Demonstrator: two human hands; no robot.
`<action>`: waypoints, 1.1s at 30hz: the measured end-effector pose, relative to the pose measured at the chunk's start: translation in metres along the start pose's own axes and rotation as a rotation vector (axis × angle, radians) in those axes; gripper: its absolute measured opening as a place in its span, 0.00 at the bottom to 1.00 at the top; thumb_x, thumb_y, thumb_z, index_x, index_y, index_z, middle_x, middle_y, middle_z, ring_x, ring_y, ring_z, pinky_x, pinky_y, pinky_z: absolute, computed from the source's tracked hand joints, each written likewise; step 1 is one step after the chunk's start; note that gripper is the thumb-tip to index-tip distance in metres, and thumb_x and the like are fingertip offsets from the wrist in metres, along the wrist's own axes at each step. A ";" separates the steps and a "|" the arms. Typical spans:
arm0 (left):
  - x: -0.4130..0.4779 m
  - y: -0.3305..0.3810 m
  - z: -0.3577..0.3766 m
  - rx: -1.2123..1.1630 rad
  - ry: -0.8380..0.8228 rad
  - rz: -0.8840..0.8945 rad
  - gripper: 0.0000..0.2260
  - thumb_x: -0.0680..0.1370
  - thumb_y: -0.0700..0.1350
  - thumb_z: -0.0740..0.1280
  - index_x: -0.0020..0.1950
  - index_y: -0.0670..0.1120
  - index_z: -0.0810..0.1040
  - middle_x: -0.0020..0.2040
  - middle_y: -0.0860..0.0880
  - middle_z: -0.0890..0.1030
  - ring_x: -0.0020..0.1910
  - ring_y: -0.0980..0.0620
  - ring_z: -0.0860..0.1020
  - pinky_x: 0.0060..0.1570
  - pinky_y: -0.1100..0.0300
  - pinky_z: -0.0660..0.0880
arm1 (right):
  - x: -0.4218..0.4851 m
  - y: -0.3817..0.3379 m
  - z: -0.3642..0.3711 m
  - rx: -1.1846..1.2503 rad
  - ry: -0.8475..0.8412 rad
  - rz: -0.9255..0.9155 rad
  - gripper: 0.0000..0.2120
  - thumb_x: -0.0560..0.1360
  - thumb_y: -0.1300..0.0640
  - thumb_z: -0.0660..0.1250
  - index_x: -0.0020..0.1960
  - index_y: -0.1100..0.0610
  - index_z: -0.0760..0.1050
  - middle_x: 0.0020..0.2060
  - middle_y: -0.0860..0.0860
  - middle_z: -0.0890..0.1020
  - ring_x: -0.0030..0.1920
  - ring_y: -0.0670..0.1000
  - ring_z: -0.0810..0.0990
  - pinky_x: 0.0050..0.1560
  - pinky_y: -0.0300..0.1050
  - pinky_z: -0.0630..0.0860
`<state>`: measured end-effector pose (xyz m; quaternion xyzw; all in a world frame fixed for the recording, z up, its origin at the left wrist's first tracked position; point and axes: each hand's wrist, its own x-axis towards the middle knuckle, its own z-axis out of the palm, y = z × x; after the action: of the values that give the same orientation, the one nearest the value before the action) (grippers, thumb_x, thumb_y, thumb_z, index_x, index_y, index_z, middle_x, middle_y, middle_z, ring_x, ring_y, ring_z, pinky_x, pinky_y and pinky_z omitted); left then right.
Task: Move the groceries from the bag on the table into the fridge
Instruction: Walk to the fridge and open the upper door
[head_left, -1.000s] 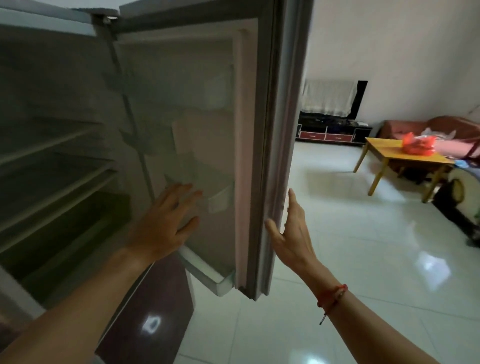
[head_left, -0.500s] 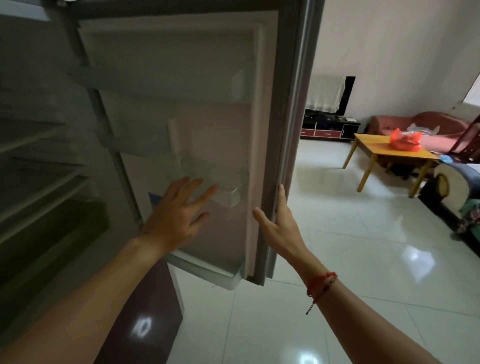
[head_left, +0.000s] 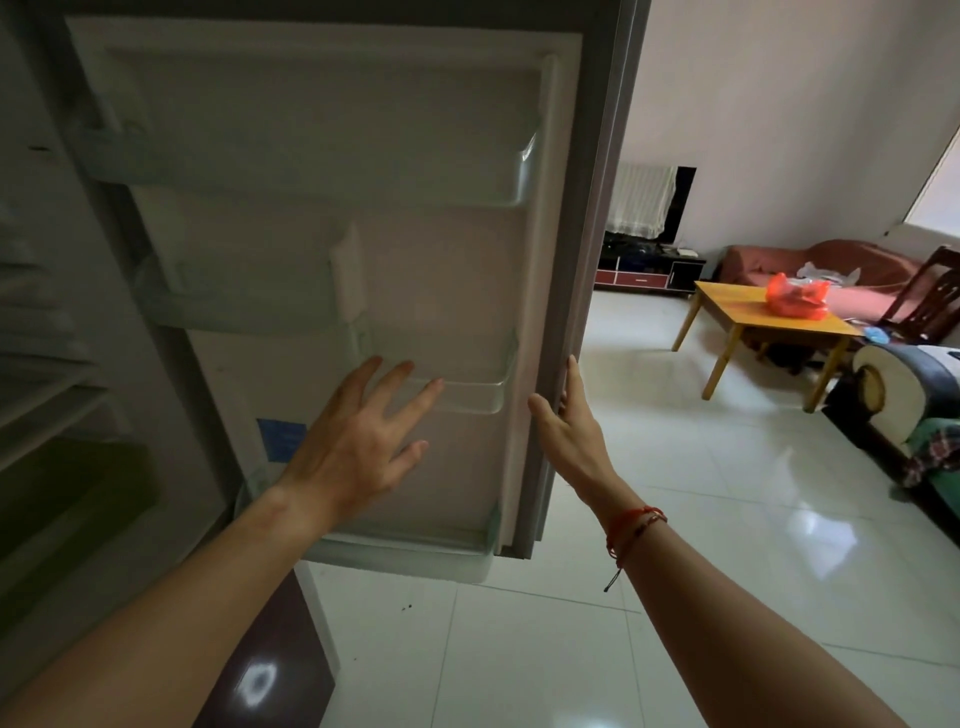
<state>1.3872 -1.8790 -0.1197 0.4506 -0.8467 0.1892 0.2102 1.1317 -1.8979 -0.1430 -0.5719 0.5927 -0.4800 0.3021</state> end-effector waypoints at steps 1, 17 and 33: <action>0.004 -0.002 0.003 0.024 0.000 -0.002 0.27 0.78 0.56 0.57 0.76 0.48 0.68 0.70 0.39 0.72 0.68 0.33 0.69 0.64 0.41 0.72 | 0.009 0.002 0.000 -0.008 -0.003 0.008 0.39 0.82 0.57 0.63 0.82 0.46 0.41 0.81 0.51 0.55 0.79 0.57 0.59 0.77 0.58 0.62; 0.066 -0.006 0.045 0.166 -0.011 -0.040 0.35 0.72 0.52 0.72 0.77 0.47 0.65 0.70 0.37 0.70 0.64 0.34 0.70 0.63 0.41 0.69 | 0.118 0.012 0.006 0.026 -0.076 0.092 0.51 0.67 0.65 0.68 0.81 0.42 0.46 0.79 0.53 0.62 0.74 0.63 0.67 0.66 0.65 0.75; 0.080 -0.009 0.052 0.120 -0.040 -0.073 0.36 0.71 0.51 0.71 0.78 0.48 0.64 0.72 0.39 0.69 0.66 0.35 0.69 0.66 0.43 0.68 | 0.137 0.005 0.006 0.009 -0.125 0.138 0.56 0.63 0.64 0.70 0.81 0.44 0.44 0.78 0.55 0.62 0.73 0.64 0.69 0.68 0.65 0.73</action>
<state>1.3447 -1.9645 -0.1199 0.4967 -0.8209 0.2228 0.1727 1.1128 -2.0322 -0.1230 -0.5573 0.6085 -0.4238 0.3734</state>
